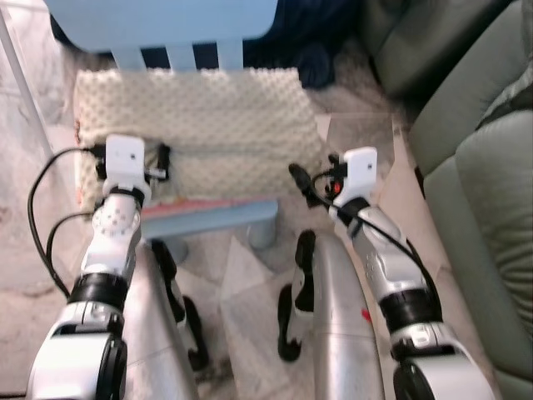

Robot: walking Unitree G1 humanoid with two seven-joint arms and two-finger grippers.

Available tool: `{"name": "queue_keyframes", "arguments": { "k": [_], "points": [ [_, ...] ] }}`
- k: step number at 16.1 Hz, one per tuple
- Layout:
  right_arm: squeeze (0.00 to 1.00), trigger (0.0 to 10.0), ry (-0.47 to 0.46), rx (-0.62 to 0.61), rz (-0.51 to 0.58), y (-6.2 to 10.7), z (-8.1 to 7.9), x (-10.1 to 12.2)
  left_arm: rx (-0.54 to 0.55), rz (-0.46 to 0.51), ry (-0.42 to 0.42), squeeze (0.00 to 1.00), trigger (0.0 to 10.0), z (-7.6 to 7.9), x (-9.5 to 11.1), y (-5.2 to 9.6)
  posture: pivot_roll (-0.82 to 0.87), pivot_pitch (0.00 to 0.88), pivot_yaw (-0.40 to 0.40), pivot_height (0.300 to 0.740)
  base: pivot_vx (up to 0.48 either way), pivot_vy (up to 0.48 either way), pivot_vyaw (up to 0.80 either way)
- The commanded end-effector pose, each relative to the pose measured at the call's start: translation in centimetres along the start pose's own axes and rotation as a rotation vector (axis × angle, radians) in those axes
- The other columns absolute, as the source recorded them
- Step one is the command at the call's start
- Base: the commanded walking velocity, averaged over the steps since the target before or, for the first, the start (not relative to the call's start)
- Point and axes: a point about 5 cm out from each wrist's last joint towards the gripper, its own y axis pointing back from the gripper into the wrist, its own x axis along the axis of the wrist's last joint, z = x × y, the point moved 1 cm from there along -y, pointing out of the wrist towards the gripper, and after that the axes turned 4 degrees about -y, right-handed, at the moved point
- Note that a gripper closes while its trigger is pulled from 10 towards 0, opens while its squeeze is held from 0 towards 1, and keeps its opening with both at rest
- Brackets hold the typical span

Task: Move the pillow to the sofa

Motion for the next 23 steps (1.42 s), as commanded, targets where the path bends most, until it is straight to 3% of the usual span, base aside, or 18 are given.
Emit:
{"name": "queue_keyframes", "arguments": {
  "k": [1, 5, 9, 11, 12, 15, 17, 19, 20, 21, 23],
  "points": [
    [0.00, 10.0, -0.011, -0.022, 0.017, 0.1, 0.9, 0.3, 0.048, 0.024, 0.027, 0.00, 10.0, -0.8, 0.6, -0.2, -0.03, 0.426, -0.095, 0.473, 0.000, 0.000, 0.00],
    [0.00, 10.0, -0.019, -0.029, 0.019, -0.3, 1.5, 0.6, 0.026, 0.035, 0.053, 0.00, 10.0, -0.8, 0.9, 0.0, -0.02, 0.433, -0.097, 0.473, 0.000, 0.000, 0.00],
    [0.00, 10.0, -0.035, -0.026, 0.042, -1.2, 0.9, 1.1, 0.039, 0.023, 0.074, 0.00, 10.0, -0.9, 0.4, 0.9, -0.02, 0.438, -0.093, 0.473, 0.000, 0.000, 0.00],
    [0.00, 10.0, -0.014, -0.040, 0.113, -1.4, 1.0, 2.5, 0.065, 0.150, -0.001, 0.00, 10.0, -1.8, 2.3, 2.7, -0.02, 0.447, -0.096, 0.473, 0.000, 0.000, 0.00],
    [0.00, 10.0, -0.011, -0.042, 0.119, -1.5, 1.0, 2.7, 0.067, 0.168, -0.010, 0.00, 10.0, -2.0, 2.6, 2.9, -0.02, 0.447, -0.096, 0.473, 0.000, 0.000, 0.00],
    [0.00, 10.0, 0.019, -0.037, 0.189, -1.1, 1.2, 4.7, 0.139, 0.284, -0.110, 0.00, 10.0, -4.6, 5.4, 4.2, -0.02, 0.454, -0.106, 0.473, 0.000, 0.000, 0.00],
    [0.00, 10.0, 0.024, -0.030, 0.196, -1.1, 1.4, 4.9, 0.182, 0.324, -0.131, 0.00, 10.0, -5.3, 6.7, 4.1, -0.02, 0.454, -0.107, 0.473, 0.000, 0.000, 0.00],
    [0.00, 10.0, 0.026, -0.021, 0.207, -1.5, 1.3, 5.5, 0.191, 0.356, -0.129, 0.00, 10.0, -5.4, 8.1, 3.0, -0.03, 0.454, -0.107, 0.473, 0.000, 0.000, 0.00],
    [0.00, 10.0, 0.024, -0.019, 0.207, -1.5, 1.3, 5.6, 0.189, 0.355, -0.129, 0.00, 10.0, -5.4, 8.2, 3.0, -0.03, 0.454, -0.107, 0.473, 0.000, 0.000, 0.00],
    [0.00, 10.0, -0.037, 0.026, 0.141, -1.9, 0.6, 3.9, 0.115, 0.209, -0.034, 0.00, 10.0, -3.8, 5.4, 1.6, -0.03, 0.453, -0.108, 0.473, 0.000, 0.000, 0.00],
    [0.00, 10.0, -0.116, 0.063, 0.078, -2.4, -0.4, 2.2, 0.053, 0.135, -0.020, 0.00, 10.0, -2.6, 3.4, 1.0, -0.04, 0.458, -0.107, 0.473, 0.000, 0.000, 0.00]
  ]
}}
